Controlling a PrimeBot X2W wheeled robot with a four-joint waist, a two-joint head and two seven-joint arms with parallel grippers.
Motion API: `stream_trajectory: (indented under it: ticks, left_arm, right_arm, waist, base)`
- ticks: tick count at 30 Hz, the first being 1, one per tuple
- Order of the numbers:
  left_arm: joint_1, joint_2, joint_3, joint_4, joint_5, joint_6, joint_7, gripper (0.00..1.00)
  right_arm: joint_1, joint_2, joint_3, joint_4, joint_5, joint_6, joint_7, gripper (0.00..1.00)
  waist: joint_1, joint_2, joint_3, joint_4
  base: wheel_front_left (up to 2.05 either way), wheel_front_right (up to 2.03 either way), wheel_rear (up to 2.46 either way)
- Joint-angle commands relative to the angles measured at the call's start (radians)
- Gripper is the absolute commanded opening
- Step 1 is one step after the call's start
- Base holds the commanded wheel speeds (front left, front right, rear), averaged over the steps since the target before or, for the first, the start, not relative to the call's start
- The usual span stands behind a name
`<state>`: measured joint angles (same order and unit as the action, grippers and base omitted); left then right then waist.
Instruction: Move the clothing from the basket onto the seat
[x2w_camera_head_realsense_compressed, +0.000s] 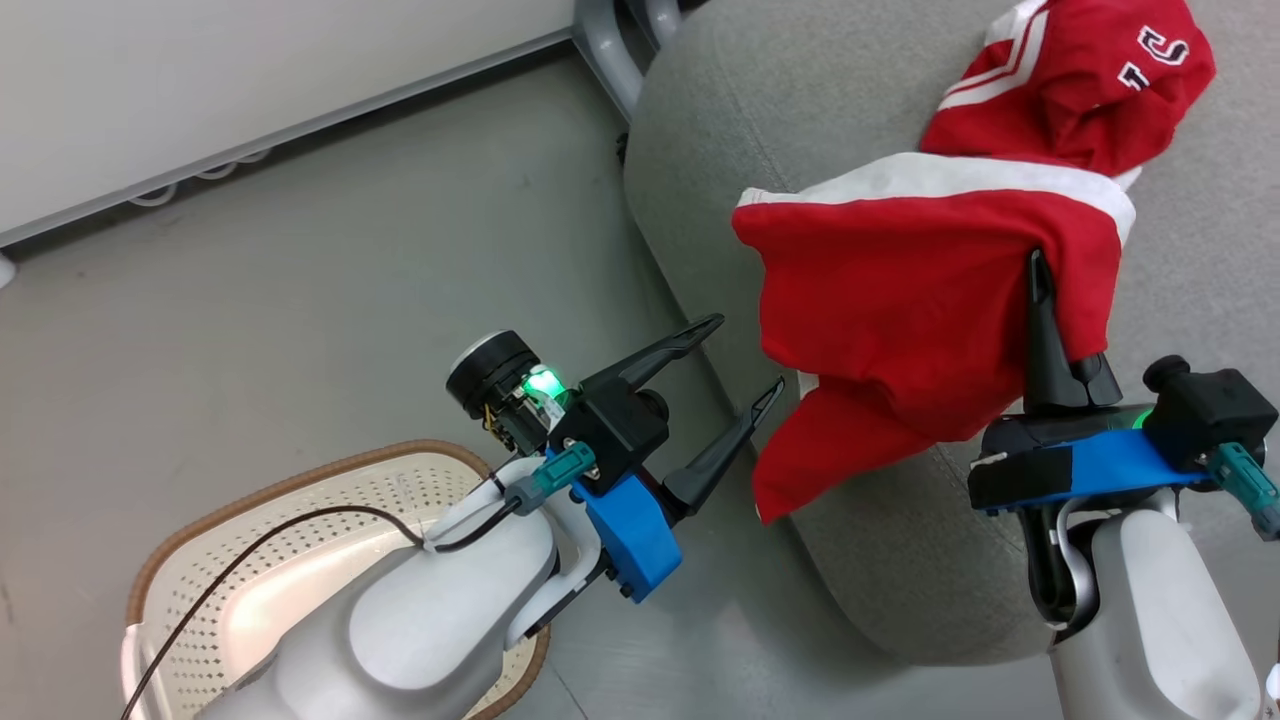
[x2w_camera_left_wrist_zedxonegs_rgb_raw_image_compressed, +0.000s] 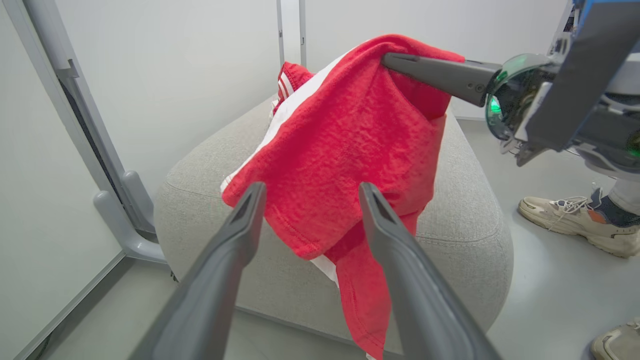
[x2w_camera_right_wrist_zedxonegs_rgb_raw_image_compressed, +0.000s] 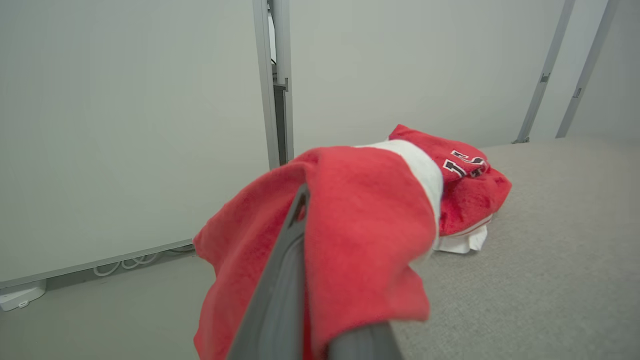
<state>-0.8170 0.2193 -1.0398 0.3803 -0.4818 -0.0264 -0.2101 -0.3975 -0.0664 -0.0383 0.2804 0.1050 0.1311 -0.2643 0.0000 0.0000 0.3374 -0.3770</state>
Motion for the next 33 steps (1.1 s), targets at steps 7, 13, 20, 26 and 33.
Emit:
stream_trajectory:
  ticks: [7, 13, 20, 26, 33]
  left_arm:
    - [-0.012, 0.014, -0.012, -0.009, 0.008, 0.0, 0.01, 1.0]
    - [-0.016, 0.021, -0.014, -0.013, 0.002, 0.004, 0.014, 1.0]
    - [-0.027, 0.037, -0.009, -0.02, 0.0, 0.009, 0.019, 1.0]
    - [-0.048, 0.053, -0.008, -0.036, 0.007, 0.012, 0.032, 1.0]
    - [-0.092, 0.093, -0.006, -0.077, 0.023, 0.013, 0.063, 1.0]
  right_arm:
    - [0.034, 0.013, -0.02, -0.016, 0.006, -0.001, 0.0, 0.0]
    - [0.015, 0.016, -0.024, -0.019, 0.002, -0.001, 0.0, 0.0]
    - [-0.078, 0.003, -0.019, -0.049, -0.015, -0.001, 0.0, 0.0]
    - [-0.198, -0.045, -0.039, -0.09, -0.026, -0.001, 0.0, 0.0]
    - [-0.412, -0.182, -0.153, -0.127, 0.0, -0.001, 0.0, 0.0]
  waist:
    - [0.0, 0.0, 0.029, -0.036]
    - [0.0, 0.0, 0.04, -0.036]
    - [0.0, 0.0, 0.074, -0.031]
    - [0.0, 0.0, 0.124, -0.023]
    - [0.0, 0.0, 0.238, -0.005]
  base:
    - [0.0, 0.0, 0.0]
    - [0.0, 0.0, 0.0]
    - [0.0, 0.0, 0.0]
    - [0.0, 0.0, 0.0]
    - [0.0, 0.0, 0.0]
